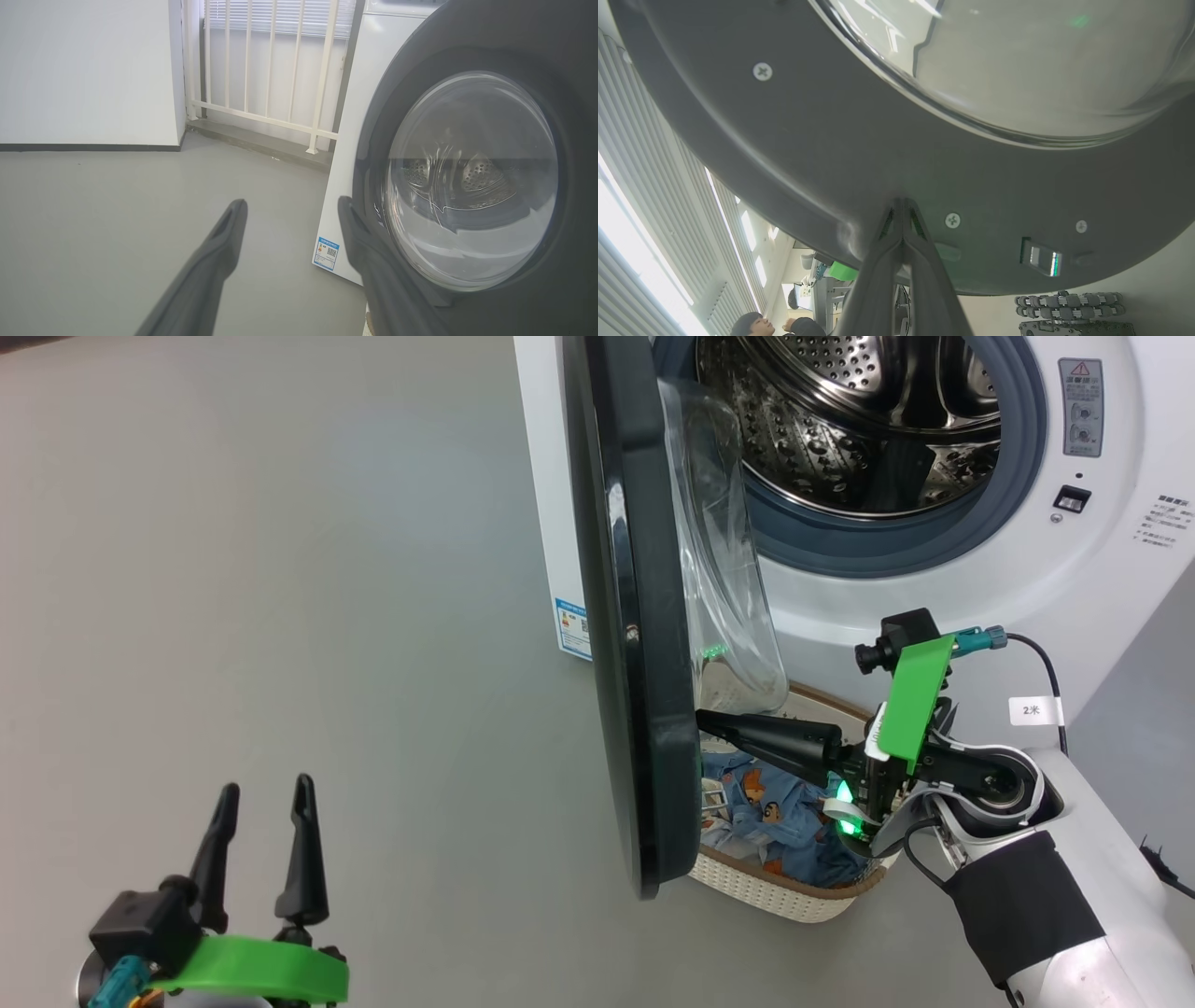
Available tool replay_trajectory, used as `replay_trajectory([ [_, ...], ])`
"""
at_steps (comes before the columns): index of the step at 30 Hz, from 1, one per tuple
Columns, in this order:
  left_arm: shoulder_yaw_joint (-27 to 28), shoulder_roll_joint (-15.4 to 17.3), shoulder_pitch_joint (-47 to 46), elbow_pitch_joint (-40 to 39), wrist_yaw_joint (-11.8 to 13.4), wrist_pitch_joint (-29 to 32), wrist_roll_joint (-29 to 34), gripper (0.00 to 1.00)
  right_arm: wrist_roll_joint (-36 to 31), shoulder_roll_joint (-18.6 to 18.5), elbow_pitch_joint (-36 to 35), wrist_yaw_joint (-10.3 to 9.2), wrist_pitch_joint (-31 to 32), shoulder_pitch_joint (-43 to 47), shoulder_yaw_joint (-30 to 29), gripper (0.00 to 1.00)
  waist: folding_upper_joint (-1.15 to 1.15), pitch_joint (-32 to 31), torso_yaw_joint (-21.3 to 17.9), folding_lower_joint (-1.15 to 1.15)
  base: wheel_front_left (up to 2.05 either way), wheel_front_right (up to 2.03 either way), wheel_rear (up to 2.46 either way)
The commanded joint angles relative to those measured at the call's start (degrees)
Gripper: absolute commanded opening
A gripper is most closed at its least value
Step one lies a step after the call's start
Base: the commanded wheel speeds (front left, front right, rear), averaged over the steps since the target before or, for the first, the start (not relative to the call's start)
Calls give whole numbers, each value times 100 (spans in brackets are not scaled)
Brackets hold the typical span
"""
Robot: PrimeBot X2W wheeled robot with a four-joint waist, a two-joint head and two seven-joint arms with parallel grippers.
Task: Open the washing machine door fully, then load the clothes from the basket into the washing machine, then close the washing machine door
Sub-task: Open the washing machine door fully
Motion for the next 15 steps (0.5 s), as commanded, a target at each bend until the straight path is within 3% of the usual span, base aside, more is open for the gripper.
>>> replay_trajectory([
  [1,187,99,-44,-169,-12,-37,48,100,-29,109,-155,34,8,-178,67,0,0,-17,-13,0,0,0,0],
  [7,28,99,-83,-73,-12,-37,47,100,-88,52,-224,34,-124,-58,-63,0,0,-105,-70,0,0,0,0],
  [10,-23,126,-94,-35,-12,-37,34,100,-85,48,-271,34,-213,3,-154,36,0,-140,-185,0,0,0,0],
  [11,-21,130,-95,-35,-12,-37,29,100,-92,44,-283,34,-228,14,-170,55,0,-145,-239,0,0,0,0],
  [12,-21,133,-92,-35,-12,-37,23,100,-100,38,-292,34,-237,23,-184,89,0,-154,-295,0,0,0,0],
  [13,-26,137,-85,-33,-12,-37,20,100,-107,31,-305,34,-240,33,-194,100,0,-165,-353,0,0,0,0],
  [15,-34,142,-70,-36,-12,-37,18,100,-117,19,-348,34,-257,44,-225,100,0,-181,-474,0,0,0,0],
])
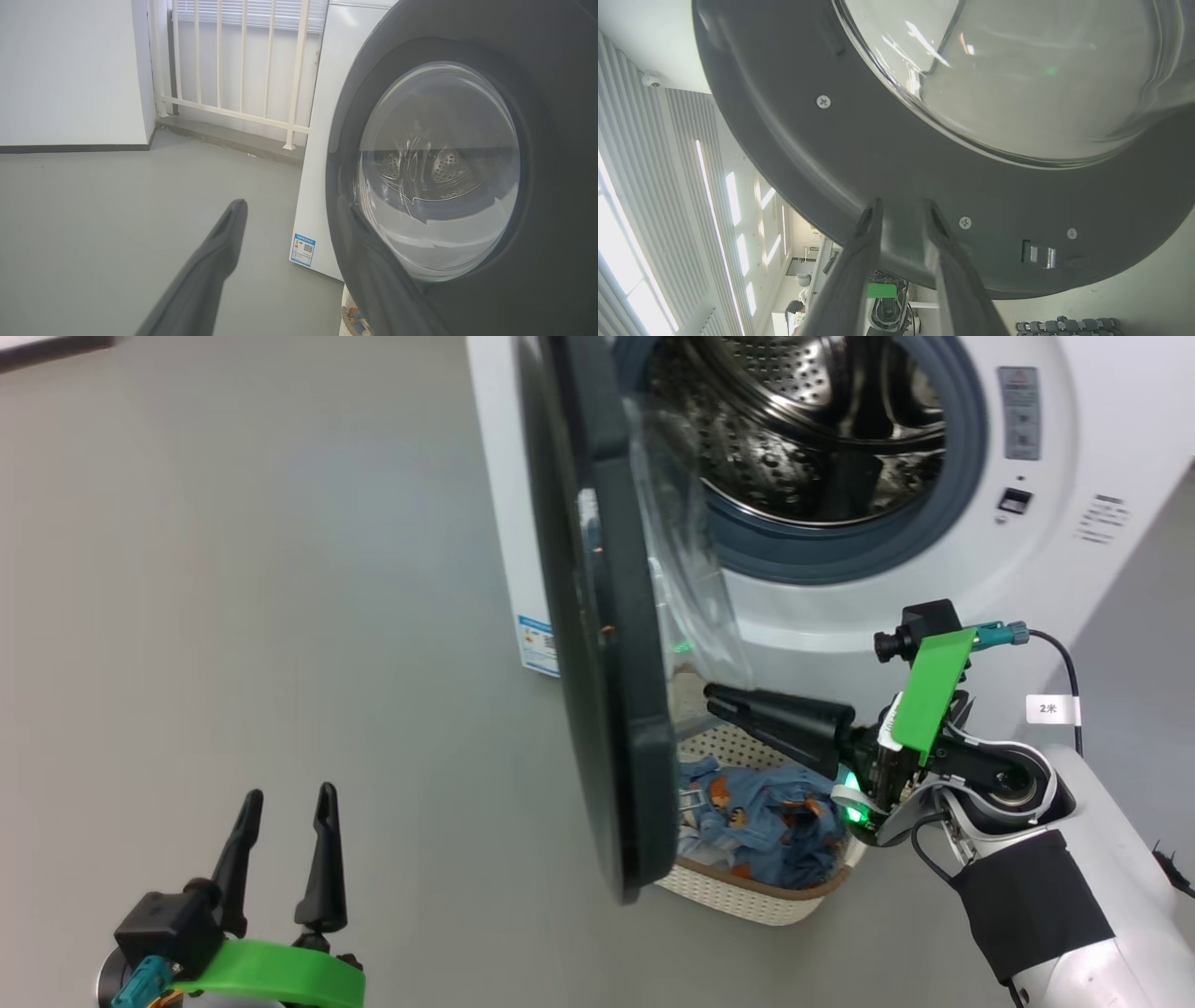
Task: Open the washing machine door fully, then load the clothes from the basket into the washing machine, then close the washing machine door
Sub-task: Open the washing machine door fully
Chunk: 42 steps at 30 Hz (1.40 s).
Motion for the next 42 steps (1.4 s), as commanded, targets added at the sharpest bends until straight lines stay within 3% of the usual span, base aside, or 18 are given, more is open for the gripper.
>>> replay_trajectory([
  [1,168,142,-107,-119,-12,-37,-7,100,-61,9,-225,34,-60,-6,-12,100,0,-35,-229,0,0,0,0],
  [9,157,158,-82,-163,-12,-37,-14,100,-224,-57,-600,34,-256,109,-80,100,0,-57,-692,0,0,0,0],
  [15,143,185,-95,-175,-12,-37,-47,100,-907,-277,-1335,34,-1038,369,77,100,0,-69,-1098,0,0,0,0],
  [22,188,261,-120,-232,-12,-37,-64,100,-1795,-766,-2274,34,-2622,663,562,100,0,-44,-1520,0,0,0,0],
  [28,264,295,-84,-267,-12,-37,-71,100,-2199,-1314,-2630,34,-4087,926,1166,100,0,-70,-1766,0,0,0,0],
  [34,321,318,28,-329,-12,-37,-58,100,-2597,-1900,-2590,34,-5338,1179,1691,100,0,-122,-1934,0,0,0,0],
  [42,418,283,159,-412,-12,-37,-54,100,-3247,-2177,-2225,34,-6405,1445,1869,100,0,-153,-2172,0,0,0,0],
])
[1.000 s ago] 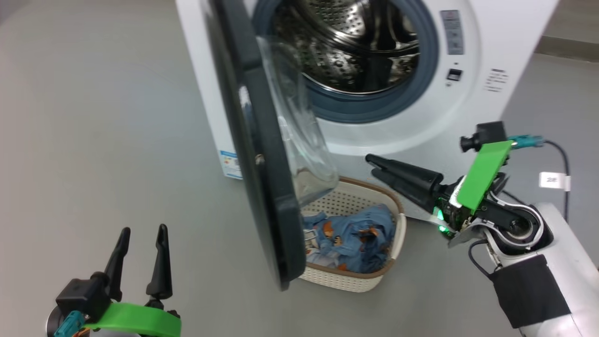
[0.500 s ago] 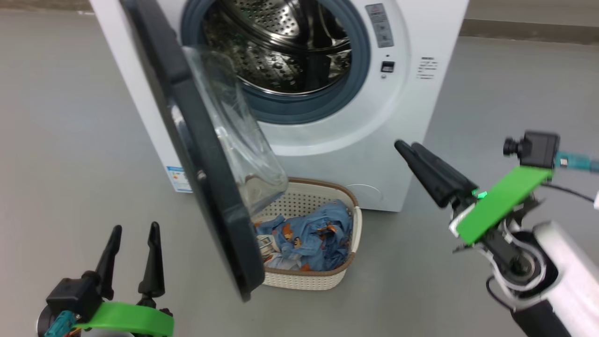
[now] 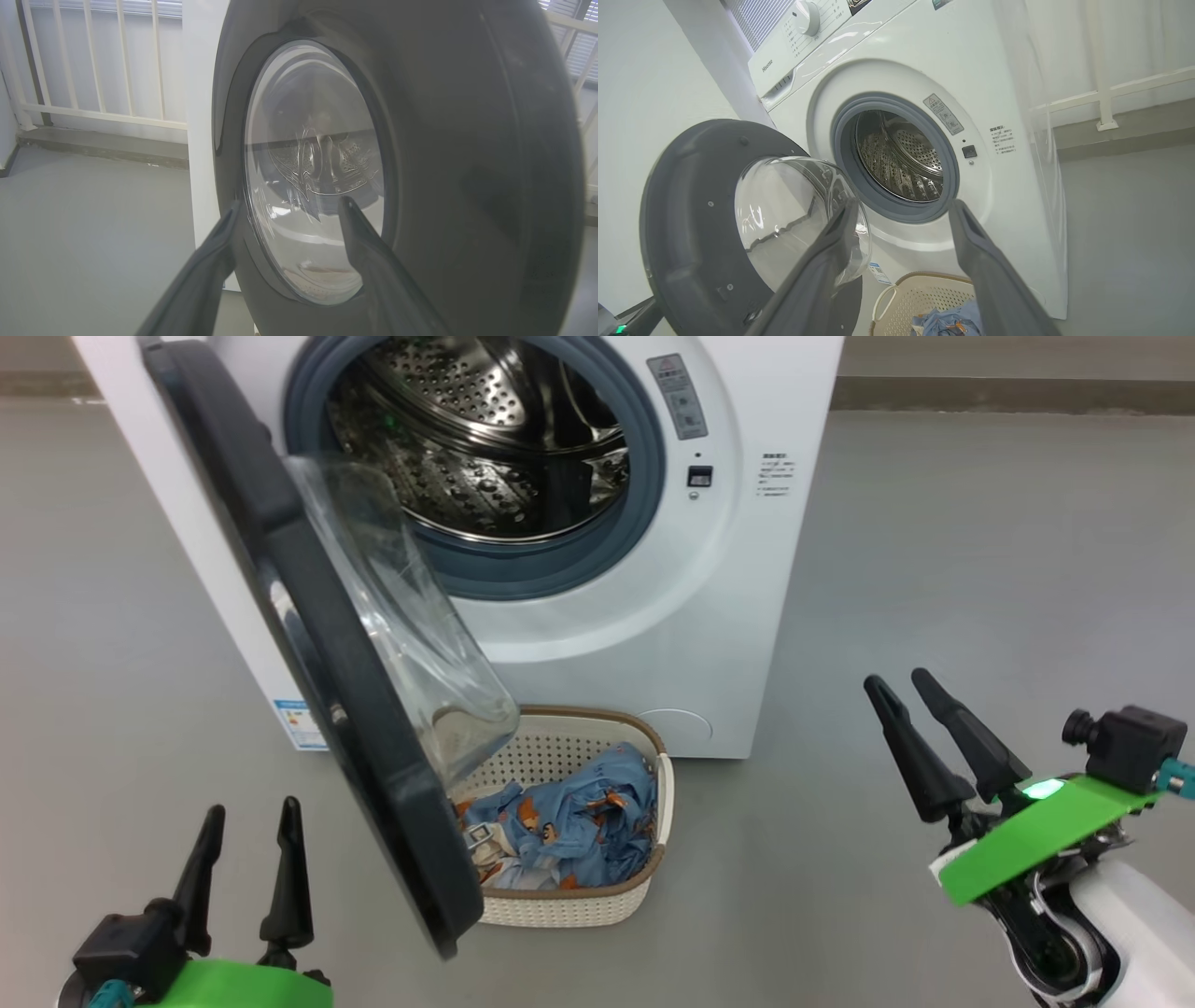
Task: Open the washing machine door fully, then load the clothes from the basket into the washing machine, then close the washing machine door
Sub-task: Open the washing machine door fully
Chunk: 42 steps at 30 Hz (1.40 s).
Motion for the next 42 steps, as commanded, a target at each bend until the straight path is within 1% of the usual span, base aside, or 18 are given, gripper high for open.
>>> replay_trajectory([
  [1,238,120,-74,-205,-12,-37,-36,100,-367,-156,-61,33,-169,70,51,100,0,-6,-99,0,0,0,0],
  [5,273,104,-68,-234,-12,-37,-46,100,-797,-91,194,33,-275,315,-165,100,0,11,-173,0,0,0,0],
  [8,323,104,-50,-280,-12,-37,-48,100,-1167,134,207,33,-285,481,-555,100,0,45,-271,0,0,0,0],
  [9,323,104,-50,-280,-12,-37,-48,100,-1167,134,207,33,-285,481,-555,100,0,45,-271,0,0,0,0],
  [12,348,94,-45,-306,-12,-37,-44,100,-1598,389,162,33,-286,673,-957,100,0,75,-347,0,0,0,0],
  [15,369,66,-42,-316,-12,-37,-42,100,-2110,560,136,33,-287,848,-1236,100,0,87,-397,0,0,0,0],
  [17,379,47,-34,-320,-12,-37,-39,100,-2430,632,158,33,-287,963,-1356,100,0,86,-419,0,0,0,0],
  [21,386,14,-28,-322,-12,-37,-22,100,-2860,714,314,33,-288,1156,-1548,100,0,76,-439,0,0,0,0],
  [30,370,-7,-58,-312,-12,-37,-38,100,-3028,805,521,33,-288,1232,-1710,100,0,56,-418,0,0,0,0],
  [42,348,-6,-88,-303,-12,-37,-51,100,-3020,776,544,33,-288,1188,-1631,100,0,88,-428,0,0,0,0],
])
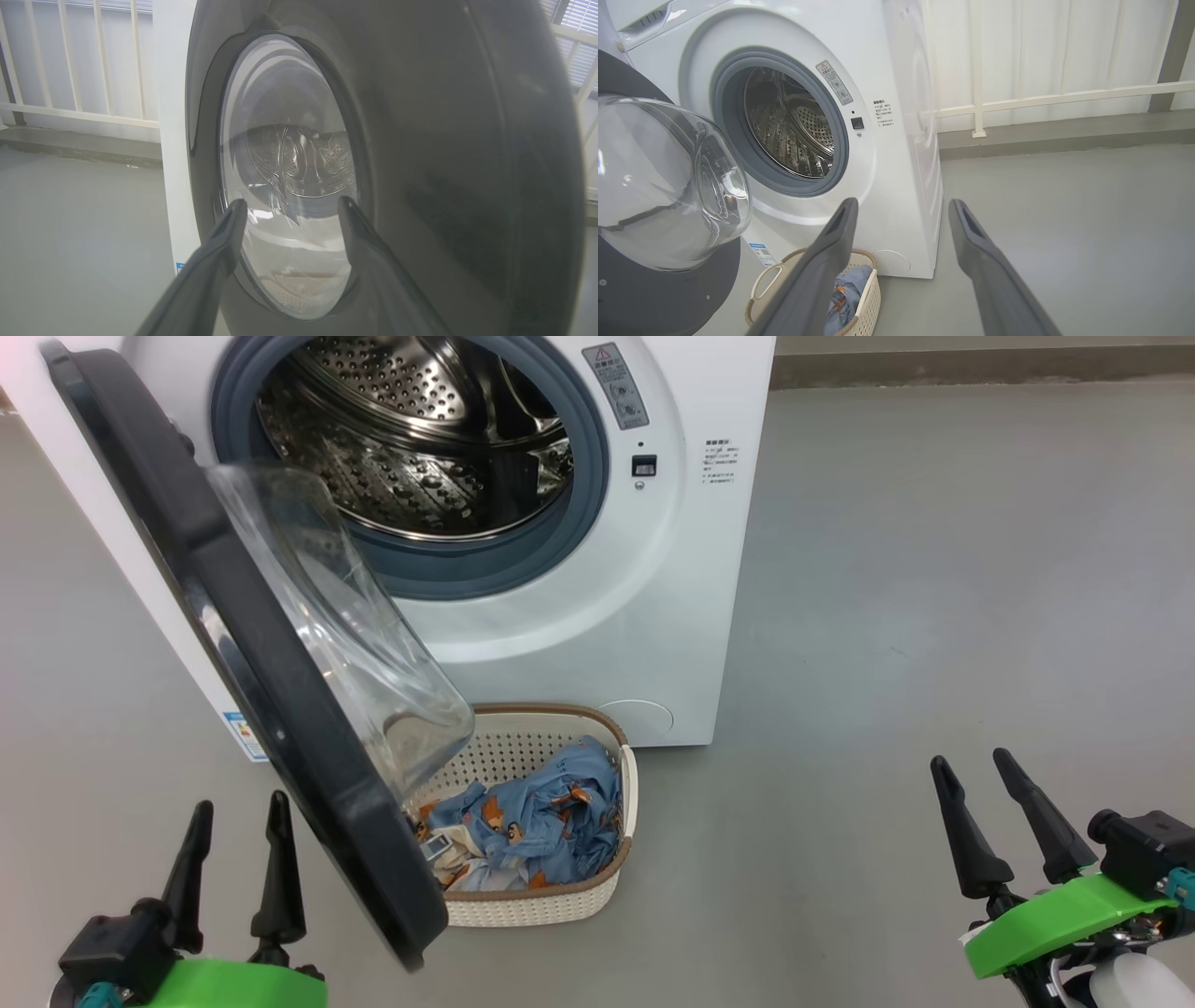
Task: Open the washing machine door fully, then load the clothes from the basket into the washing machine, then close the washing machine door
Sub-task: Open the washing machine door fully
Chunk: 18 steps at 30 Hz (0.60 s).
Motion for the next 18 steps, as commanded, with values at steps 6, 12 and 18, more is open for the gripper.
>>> replay_trajectory([
  [6,166,79,-108,-133,-12,-37,-50,100,-10,-163,-84,33,-53,-82,169,100,0,-4,10,0,0,0,0],
  [12,148,90,-117,-108,-12,-37,-62,100,-9,-162,-84,33,-53,-87,169,100,0,2,18,0,0,0,0],
  [18,138,102,-129,-76,-12,-37,-70,100,7,-162,-52,33,-53,-97,185,100,0,10,31,0,0,0,0],
])
